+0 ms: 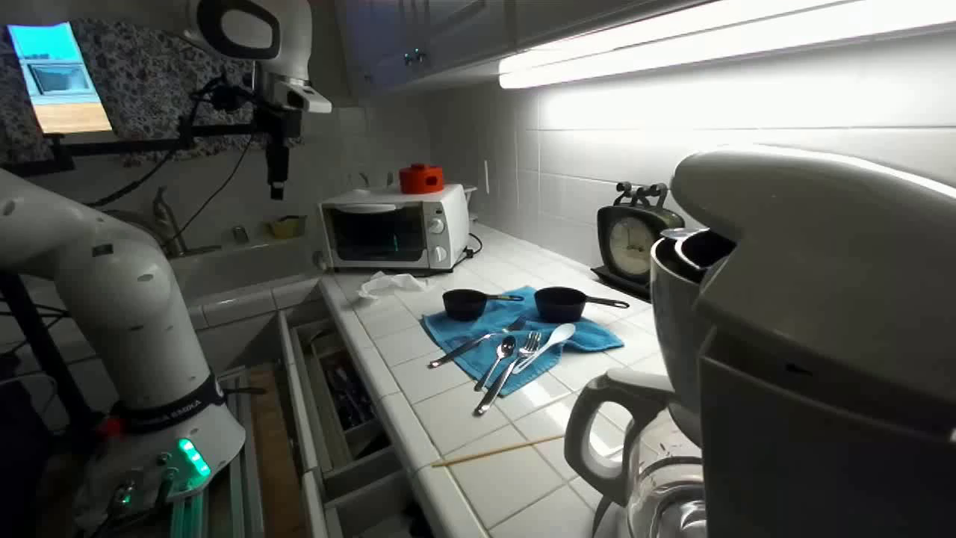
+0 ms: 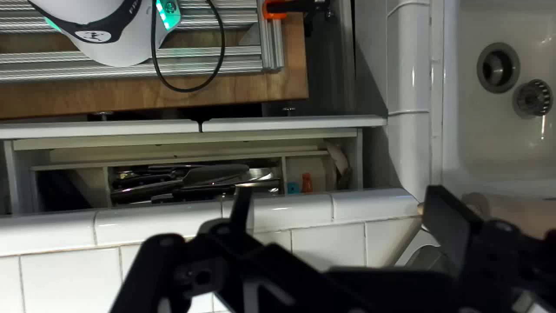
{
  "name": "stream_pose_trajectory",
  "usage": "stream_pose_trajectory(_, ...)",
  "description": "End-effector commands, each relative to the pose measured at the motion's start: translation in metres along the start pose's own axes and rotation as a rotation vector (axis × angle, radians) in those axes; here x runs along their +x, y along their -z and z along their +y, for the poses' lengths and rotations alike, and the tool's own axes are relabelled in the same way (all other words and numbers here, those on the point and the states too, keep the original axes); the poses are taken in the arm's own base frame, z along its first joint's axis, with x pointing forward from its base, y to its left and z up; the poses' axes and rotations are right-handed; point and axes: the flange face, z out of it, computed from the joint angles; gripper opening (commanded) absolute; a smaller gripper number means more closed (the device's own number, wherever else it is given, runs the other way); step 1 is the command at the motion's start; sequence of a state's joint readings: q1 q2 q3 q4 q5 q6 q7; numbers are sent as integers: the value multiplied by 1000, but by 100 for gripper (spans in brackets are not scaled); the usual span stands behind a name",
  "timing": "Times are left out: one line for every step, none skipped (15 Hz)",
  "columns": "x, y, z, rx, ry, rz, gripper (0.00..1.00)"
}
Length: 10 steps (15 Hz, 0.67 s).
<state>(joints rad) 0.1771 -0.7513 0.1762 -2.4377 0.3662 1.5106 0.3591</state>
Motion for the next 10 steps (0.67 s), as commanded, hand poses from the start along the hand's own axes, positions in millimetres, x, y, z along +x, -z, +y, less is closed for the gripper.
stream_pose_trajectory(0, 0, 0, 0, 0, -1, 100)
stream_pose_trajectory(0, 0, 0, 0, 0, -1, 100)
stream_pose_trajectory(0, 0, 0, 0, 0, -1, 100)
stream_pose_trajectory(0, 0, 0, 0, 0, -1, 100)
stream_pose_trajectory(0, 0, 0, 0, 0, -1, 100)
stream_pose_trajectory(0, 0, 0, 0, 0, -1, 100)
stream_pose_trajectory(0, 0, 0, 0, 0, -1, 100)
stream_pose_trajectory(0, 0, 0, 0, 0, -1, 100)
stream_pose_trajectory(1, 1, 2, -18, -31, 4, 100)
stream_pose_trajectory(2, 2, 9, -26, -38, 16, 100)
